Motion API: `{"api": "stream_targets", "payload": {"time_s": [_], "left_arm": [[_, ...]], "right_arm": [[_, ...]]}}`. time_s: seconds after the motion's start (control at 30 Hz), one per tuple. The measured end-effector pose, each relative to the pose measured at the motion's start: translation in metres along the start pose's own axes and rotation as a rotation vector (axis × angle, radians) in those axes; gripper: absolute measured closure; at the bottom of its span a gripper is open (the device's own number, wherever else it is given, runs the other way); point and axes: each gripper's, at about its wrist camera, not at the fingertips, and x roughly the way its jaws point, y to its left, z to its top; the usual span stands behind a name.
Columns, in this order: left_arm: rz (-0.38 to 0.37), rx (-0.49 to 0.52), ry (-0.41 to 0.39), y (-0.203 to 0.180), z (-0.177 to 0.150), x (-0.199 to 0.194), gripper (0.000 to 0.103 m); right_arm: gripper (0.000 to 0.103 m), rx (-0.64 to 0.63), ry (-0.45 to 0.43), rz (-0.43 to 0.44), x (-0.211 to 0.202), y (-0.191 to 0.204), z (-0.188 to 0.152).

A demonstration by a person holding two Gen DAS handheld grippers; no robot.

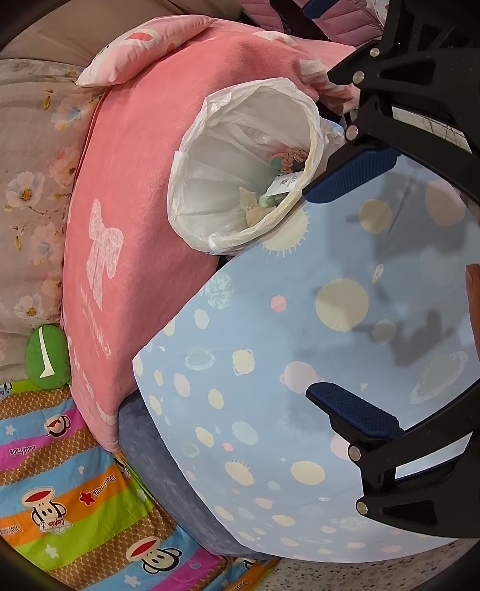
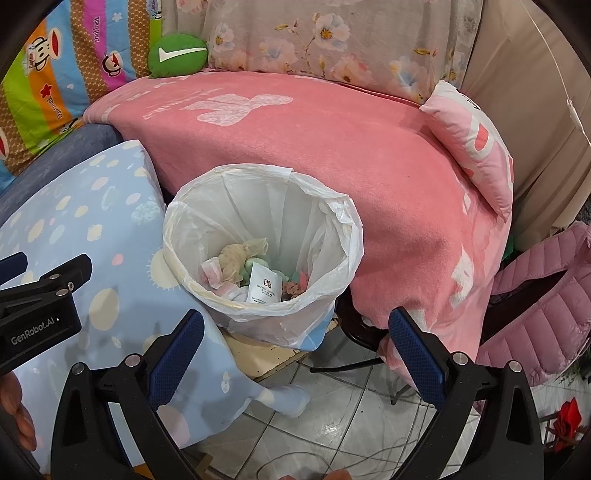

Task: Collect trash

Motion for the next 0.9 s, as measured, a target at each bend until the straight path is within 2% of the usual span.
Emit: {"api": "stream_targets", "payload": {"time_s": [0.9], "left_arm": [[-0.001,0.013,-0.005,-0.0056,-0.0025,-0.0021,0.010]], "right_arm": [[0.007,-0.002,0.002,-0.002,0.0012,-0.0004,-0.0008]]}}
